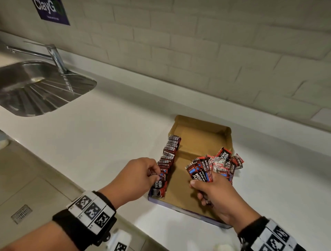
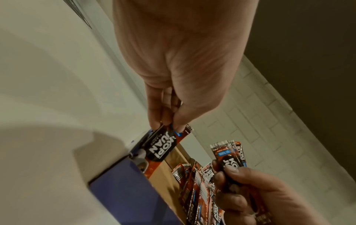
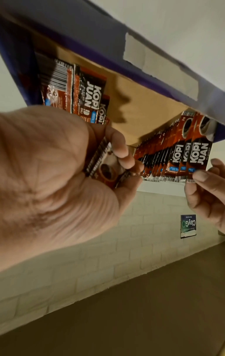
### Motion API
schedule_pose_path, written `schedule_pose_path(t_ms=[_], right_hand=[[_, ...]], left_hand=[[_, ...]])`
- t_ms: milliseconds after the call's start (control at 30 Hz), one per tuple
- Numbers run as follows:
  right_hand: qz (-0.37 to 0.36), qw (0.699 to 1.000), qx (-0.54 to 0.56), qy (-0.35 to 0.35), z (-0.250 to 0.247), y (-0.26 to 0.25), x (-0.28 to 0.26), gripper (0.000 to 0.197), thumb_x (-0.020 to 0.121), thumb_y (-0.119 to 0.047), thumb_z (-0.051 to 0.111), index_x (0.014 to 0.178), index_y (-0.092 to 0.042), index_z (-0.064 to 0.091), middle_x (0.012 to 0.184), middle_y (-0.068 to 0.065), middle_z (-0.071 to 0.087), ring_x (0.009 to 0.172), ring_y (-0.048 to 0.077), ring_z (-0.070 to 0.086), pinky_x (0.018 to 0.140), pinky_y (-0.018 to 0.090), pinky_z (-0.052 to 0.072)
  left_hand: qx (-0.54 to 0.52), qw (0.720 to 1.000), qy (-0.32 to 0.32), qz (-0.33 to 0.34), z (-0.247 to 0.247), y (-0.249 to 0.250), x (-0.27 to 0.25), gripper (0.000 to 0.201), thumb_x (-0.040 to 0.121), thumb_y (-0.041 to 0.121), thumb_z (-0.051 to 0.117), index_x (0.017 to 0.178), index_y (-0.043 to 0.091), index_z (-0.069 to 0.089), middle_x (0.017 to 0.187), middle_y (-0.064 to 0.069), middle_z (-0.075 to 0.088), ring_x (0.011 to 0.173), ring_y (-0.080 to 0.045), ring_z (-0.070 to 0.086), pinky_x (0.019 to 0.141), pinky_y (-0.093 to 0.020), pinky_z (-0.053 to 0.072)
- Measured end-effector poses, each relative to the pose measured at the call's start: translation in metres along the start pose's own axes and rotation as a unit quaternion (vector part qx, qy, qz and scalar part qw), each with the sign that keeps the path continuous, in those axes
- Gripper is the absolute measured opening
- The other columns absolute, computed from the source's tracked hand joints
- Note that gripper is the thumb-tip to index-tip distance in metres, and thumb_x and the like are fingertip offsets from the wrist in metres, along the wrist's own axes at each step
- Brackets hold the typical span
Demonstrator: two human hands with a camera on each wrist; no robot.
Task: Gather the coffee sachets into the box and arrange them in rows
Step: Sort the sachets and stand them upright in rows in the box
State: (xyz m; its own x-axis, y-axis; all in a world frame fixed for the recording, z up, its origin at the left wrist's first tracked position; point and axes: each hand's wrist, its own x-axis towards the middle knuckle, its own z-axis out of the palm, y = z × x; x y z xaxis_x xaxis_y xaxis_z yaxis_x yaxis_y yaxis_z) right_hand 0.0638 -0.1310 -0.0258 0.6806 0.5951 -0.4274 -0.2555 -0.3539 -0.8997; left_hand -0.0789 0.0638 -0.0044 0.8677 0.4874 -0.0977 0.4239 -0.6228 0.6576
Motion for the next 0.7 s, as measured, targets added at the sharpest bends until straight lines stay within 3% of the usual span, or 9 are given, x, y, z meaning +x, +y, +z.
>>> schedule_pose_path(t_ms=[100, 200, 267, 433, 600, 700], right_hand=[[0.007, 1.000, -0.002, -0.004, -0.001, 0.000, -0.003, 0.011, 0.091, -0.006, 0.071, 0.099, -0.002, 0.065, 0.075, 0.005, 0.072, 0.053, 0.013, 0.054, 0.046, 0.028, 0.040], [0.012, 1.000, 0.000, -0.013, -0.003, -0.001, -0.005, 0.010, 0.091, -0.005, 0.071, 0.099, -0.004, 0.064, 0.077, 0.007, 0.072, 0.053, 0.014, 0.053, 0.047, 0.028, 0.040], [0.016, 1.000, 0.008, -0.019, -0.006, -0.001, -0.005, 0.009, 0.091, -0.005, 0.070, 0.098, -0.005, 0.064, 0.078, 0.008, 0.072, 0.053, 0.014, 0.053, 0.048, 0.028, 0.039], [0.026, 0.998, 0.035, -0.035, -0.010, -0.001, -0.002, 0.014, 0.090, 0.001, 0.067, 0.102, -0.001, 0.061, 0.083, 0.013, 0.072, 0.052, 0.016, 0.053, 0.045, 0.028, 0.038], [0.072, 0.979, 0.155, -0.108, -0.012, -0.005, -0.001, 0.051, 0.068, -0.004, 0.055, 0.117, 0.011, 0.054, 0.089, 0.023, 0.069, 0.054, 0.025, 0.053, 0.045, 0.029, 0.040], [0.074, 0.972, 0.167, -0.151, -0.011, -0.008, -0.002, 0.030, 0.090, 0.011, 0.047, 0.118, 0.009, 0.056, 0.099, 0.028, 0.072, 0.064, 0.031, 0.063, 0.051, 0.036, 0.053]], left_hand=[[0.013, 1.000, 0.010, 0.020, 0.002, 0.001, 0.003, 0.011, 0.087, 0.017, 0.075, 0.093, 0.025, 0.069, 0.080, 0.013, 0.056, 0.070, 0.007, 0.054, 0.064, -0.006, 0.039], [0.017, 0.999, 0.023, 0.037, 0.003, -0.003, 0.004, 0.024, 0.085, 0.016, 0.077, 0.089, 0.035, 0.062, 0.090, 0.015, 0.056, 0.080, 0.007, 0.054, 0.067, -0.006, 0.040], [0.016, 0.999, 0.027, 0.035, 0.004, -0.007, 0.004, 0.031, 0.084, 0.016, 0.078, 0.087, 0.039, 0.058, 0.091, 0.015, 0.055, 0.080, 0.005, 0.055, 0.067, -0.006, 0.040], [0.008, 0.999, 0.042, 0.028, 0.003, -0.007, 0.000, 0.030, 0.082, 0.014, 0.079, 0.089, 0.035, 0.060, 0.089, 0.014, 0.056, 0.082, -0.001, 0.056, 0.066, -0.008, 0.042], [-0.018, 0.997, 0.077, 0.021, -0.002, 0.002, -0.005, 0.026, 0.082, 0.023, 0.081, 0.083, 0.039, 0.060, 0.081, 0.014, 0.059, 0.075, -0.009, 0.057, 0.063, -0.013, 0.042], [-0.084, 0.994, 0.070, 0.010, -0.003, 0.021, -0.007, 0.013, 0.085, 0.028, 0.079, 0.085, 0.033, 0.067, 0.074, 0.018, 0.063, 0.062, -0.002, 0.055, 0.060, -0.011, 0.042]])
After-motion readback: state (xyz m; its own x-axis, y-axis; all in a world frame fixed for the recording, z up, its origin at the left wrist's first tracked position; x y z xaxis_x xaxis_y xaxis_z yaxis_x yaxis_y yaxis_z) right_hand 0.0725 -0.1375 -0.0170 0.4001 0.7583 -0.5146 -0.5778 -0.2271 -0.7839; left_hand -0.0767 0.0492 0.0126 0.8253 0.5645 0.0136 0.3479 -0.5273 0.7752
